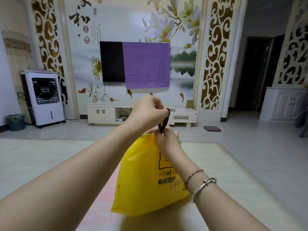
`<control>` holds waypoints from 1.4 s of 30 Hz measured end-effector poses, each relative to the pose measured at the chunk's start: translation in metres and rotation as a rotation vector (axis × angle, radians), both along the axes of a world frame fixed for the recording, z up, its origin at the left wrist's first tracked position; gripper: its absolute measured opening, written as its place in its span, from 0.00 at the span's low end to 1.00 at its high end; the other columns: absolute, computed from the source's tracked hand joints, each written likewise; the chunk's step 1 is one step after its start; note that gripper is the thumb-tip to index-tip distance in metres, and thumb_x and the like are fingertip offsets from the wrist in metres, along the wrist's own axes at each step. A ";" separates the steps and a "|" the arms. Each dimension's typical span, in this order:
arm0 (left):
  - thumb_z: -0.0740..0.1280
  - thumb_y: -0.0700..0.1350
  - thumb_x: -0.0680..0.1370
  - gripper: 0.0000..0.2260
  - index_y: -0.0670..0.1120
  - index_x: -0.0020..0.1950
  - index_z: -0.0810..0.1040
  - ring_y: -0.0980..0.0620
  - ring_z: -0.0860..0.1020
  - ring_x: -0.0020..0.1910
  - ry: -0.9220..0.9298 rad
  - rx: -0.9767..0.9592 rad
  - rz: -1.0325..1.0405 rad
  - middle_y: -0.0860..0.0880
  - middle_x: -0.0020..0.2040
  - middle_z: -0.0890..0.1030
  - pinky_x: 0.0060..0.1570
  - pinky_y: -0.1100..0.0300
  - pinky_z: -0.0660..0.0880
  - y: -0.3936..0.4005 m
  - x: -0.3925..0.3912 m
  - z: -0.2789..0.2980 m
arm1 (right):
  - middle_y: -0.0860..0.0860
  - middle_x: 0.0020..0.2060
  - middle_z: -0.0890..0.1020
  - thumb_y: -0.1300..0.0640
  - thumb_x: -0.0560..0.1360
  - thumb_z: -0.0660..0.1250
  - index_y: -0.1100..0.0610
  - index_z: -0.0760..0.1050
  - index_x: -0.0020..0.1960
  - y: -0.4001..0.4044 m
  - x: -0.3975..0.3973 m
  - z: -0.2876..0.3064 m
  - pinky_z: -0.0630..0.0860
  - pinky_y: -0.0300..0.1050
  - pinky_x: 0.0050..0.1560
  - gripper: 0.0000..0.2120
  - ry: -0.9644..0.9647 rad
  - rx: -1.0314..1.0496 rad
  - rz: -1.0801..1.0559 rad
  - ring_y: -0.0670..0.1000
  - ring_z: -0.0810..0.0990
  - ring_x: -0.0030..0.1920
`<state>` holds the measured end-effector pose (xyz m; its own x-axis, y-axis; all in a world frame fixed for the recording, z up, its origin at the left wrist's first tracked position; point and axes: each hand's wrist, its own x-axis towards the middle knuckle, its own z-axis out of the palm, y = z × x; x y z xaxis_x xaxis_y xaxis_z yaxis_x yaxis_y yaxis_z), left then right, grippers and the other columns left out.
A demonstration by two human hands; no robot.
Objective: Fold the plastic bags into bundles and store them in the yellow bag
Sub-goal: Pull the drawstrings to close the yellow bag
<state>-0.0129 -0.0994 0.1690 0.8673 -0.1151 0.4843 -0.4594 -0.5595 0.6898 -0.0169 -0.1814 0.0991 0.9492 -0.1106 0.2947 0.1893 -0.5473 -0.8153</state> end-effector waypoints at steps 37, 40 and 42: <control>0.78 0.58 0.65 0.40 0.47 0.71 0.64 0.52 0.71 0.61 0.269 -0.067 0.014 0.50 0.64 0.71 0.53 0.60 0.68 0.035 0.018 -0.049 | 0.51 0.39 0.81 0.57 0.78 0.65 0.62 0.77 0.49 -0.041 0.045 0.040 0.74 0.37 0.32 0.08 0.075 0.129 0.484 0.46 0.77 0.34; 0.77 0.56 0.67 0.35 0.49 0.70 0.71 0.51 0.73 0.64 0.293 0.029 -0.081 0.52 0.65 0.74 0.55 0.63 0.68 0.026 0.024 -0.050 | 0.52 0.42 0.83 0.57 0.77 0.66 0.65 0.78 0.53 -0.063 0.037 0.042 0.74 0.37 0.35 0.11 0.095 0.116 0.584 0.48 0.78 0.37; 0.77 0.54 0.68 0.20 0.52 0.58 0.81 0.54 0.77 0.55 0.301 0.004 -0.157 0.54 0.54 0.81 0.49 0.62 0.71 0.019 0.028 -0.053 | 0.53 0.44 0.83 0.56 0.77 0.66 0.63 0.81 0.52 -0.072 0.034 0.041 0.69 0.40 0.40 0.11 0.046 -0.005 0.560 0.46 0.74 0.40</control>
<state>0.0150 -0.0800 0.1156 0.9427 -0.2604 0.2086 -0.3166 -0.5013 0.8053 0.0170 -0.2530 0.1399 0.8744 0.4152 0.2511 0.4166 -0.3771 -0.8272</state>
